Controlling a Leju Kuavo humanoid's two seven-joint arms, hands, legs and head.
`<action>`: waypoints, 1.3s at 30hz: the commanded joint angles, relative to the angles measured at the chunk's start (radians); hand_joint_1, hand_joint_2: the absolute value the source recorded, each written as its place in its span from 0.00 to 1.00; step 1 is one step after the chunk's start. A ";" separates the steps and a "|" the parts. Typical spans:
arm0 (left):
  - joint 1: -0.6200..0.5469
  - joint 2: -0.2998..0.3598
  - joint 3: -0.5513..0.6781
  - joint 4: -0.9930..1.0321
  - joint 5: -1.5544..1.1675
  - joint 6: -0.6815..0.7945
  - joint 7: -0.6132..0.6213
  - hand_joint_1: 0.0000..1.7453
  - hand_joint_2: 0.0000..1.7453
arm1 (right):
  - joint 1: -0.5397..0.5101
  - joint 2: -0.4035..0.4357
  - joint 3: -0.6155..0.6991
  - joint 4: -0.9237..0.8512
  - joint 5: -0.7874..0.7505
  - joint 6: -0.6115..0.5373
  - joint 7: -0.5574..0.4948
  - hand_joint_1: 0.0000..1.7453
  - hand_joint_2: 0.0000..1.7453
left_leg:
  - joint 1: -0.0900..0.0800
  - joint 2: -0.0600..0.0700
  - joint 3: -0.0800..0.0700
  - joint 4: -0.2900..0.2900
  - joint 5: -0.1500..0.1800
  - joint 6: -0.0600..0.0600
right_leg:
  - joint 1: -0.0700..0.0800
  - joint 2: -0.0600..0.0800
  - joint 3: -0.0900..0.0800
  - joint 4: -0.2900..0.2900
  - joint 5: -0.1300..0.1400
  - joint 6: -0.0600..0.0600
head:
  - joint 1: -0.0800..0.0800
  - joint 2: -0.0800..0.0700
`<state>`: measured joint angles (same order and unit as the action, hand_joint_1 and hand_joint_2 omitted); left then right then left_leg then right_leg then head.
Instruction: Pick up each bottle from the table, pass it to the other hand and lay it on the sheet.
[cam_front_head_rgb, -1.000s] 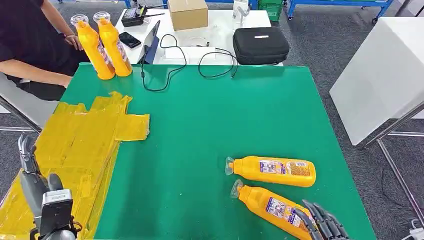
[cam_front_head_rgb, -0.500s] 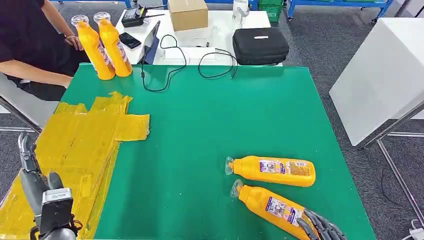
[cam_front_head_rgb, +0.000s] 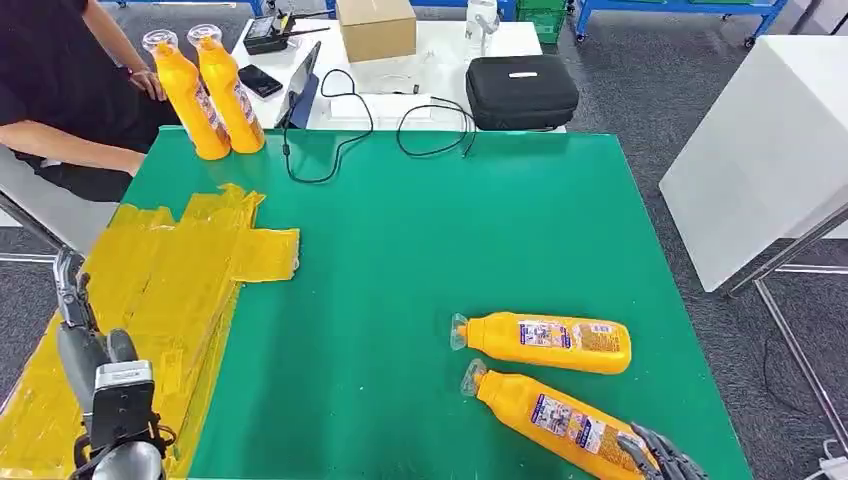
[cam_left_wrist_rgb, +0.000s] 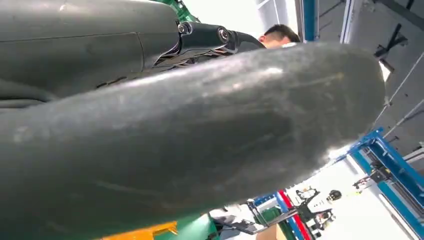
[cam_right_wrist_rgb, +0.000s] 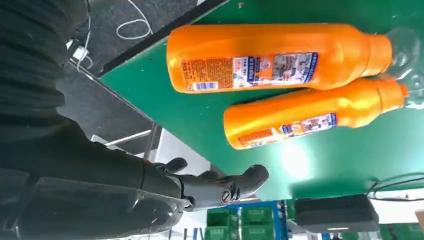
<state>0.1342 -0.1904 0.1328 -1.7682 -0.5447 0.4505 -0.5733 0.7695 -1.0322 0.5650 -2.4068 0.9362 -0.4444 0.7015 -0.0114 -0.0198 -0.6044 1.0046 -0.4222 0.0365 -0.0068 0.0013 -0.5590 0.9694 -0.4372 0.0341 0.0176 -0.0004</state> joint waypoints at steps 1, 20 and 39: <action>-0.057 0.016 -0.025 0.090 0.005 -0.007 -0.004 0.00 0.00 | -0.125 -0.018 0.006 0.207 -0.132 -0.070 -0.043 0.00 1.00 | 0.001 0.001 0.003 -0.001 0.000 -0.002 | 0.001 0.000 0.004 -0.003 0.001 0.000 | 0.000 0.000; -0.064 0.017 -0.045 0.093 0.020 -0.004 -0.004 0.00 0.00 | -0.043 -0.001 -0.130 0.245 -0.219 -0.027 -0.122 0.00 1.00 | 0.001 0.000 0.003 -0.001 0.000 -0.002 | 0.001 -0.002 0.005 -0.002 0.000 -0.001 | 0.000 0.000; -0.064 0.017 -0.045 0.093 0.020 -0.004 -0.004 0.00 0.00 | -0.043 -0.001 -0.130 0.245 -0.219 -0.027 -0.122 0.00 1.00 | 0.001 -0.001 0.003 -0.001 0.000 -0.002 | 0.001 -0.002 0.004 -0.002 0.000 -0.001 | 0.000 0.000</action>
<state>0.0984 -0.1896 0.0977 -1.7277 -0.5264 0.4486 -0.5795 0.7230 -1.0719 0.4478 -2.1992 0.7202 -0.4753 0.5833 -0.0118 -0.0199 -0.6042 1.0048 -0.4218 0.0371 -0.0070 0.0013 -0.5589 0.9694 -0.4371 0.0342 0.0172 -0.0004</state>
